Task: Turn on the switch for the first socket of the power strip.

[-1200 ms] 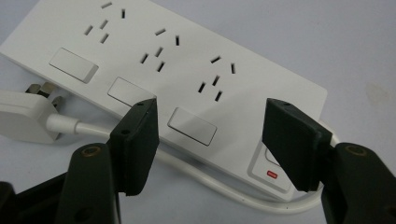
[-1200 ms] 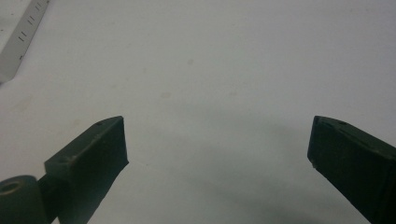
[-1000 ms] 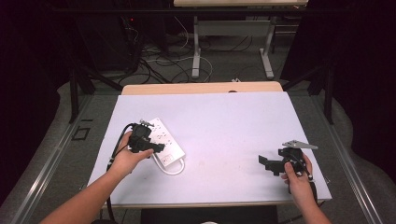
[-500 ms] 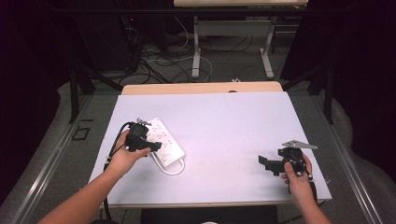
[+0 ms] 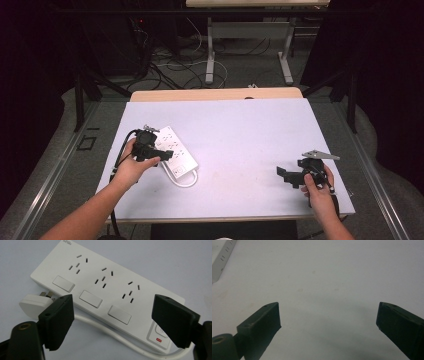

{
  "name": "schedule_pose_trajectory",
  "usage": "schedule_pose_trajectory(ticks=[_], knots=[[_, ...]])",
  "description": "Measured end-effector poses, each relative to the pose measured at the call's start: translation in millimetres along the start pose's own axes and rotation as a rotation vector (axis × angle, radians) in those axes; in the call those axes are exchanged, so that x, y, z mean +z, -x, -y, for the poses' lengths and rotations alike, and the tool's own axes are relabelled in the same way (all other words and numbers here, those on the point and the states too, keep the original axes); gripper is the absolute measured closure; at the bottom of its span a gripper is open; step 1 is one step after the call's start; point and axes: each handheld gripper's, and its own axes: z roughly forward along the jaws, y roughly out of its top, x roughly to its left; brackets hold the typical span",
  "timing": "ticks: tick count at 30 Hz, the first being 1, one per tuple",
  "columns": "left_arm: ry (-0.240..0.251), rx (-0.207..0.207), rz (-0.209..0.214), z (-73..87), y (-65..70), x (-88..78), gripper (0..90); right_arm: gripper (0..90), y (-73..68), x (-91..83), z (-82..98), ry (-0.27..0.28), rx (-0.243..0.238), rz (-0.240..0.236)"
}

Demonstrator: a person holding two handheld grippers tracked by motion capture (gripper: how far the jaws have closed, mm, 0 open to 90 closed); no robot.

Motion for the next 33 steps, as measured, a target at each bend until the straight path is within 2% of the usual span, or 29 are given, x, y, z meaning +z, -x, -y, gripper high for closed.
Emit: schedule_pose_trajectory(ticks=[3, 8, 9, 13, 15, 20, 23, 26, 28, 32, 33], knots=[[0.010, -0.012, -0.003, -0.1, -0.6, -2.4, 15.0, 4.9, -0.4, -0.3, 0.0, -0.002, 0.002, -0.001], [0.042, -0.038, 0.004, 0.0, -1.2, -7.5, 0.5, 4.9, -0.3, -0.6, 0.0, -0.001, 0.001, -0.001], [0.049, -0.050, 0.008, 0.2, -1.1, -9.0, 0.3, 5.0, -0.3, -0.7, -0.1, -0.002, 0.001, -0.001], [0.075, -0.051, 0.017, 0.6, -0.8, -15.7, 0.3, 5.0, -0.5, -0.5, 0.0, -0.002, 0.001, 0.001], [0.076, -0.037, 0.020, 1.0, -1.1, -19.0, 0.3, 5.0, -0.5, -0.5, -0.1, -0.001, -0.001, 0.001], [0.097, -0.064, 0.039, 2.9, -1.1, -25.0, 0.3, 5.0, -0.5, -0.5, -0.1, -0.001, 0.002, 0.001], [0.101, -0.039, 0.036, 4.6, -1.9, -28.9, 0.3, 5.0, -0.7, -0.6, -0.2, 0.001, 0.000, 0.002], [0.111, -0.037, 0.042, 7.1, -1.4, -33.2, 0.3, 5.0, -0.6, -0.7, -0.1, 0.000, 0.002, 0.002], [0.124, -0.049, 0.047, 8.9, -0.2, -35.8, 0.3, 5.0, -0.5, -0.8, -0.1, 0.002, 0.001, 0.001], [0.157, -0.044, 0.048, 11.6, -0.1, -41.6, 0.3, 5.0, -0.5, -0.7, -0.1, 0.000, 0.004, 0.002], [0.156, -0.058, 0.056, 12.2, 0.0, -43.3, 0.3, 5.0, -0.5, -0.7, -0.1, -0.001, 0.004, 0.002]])
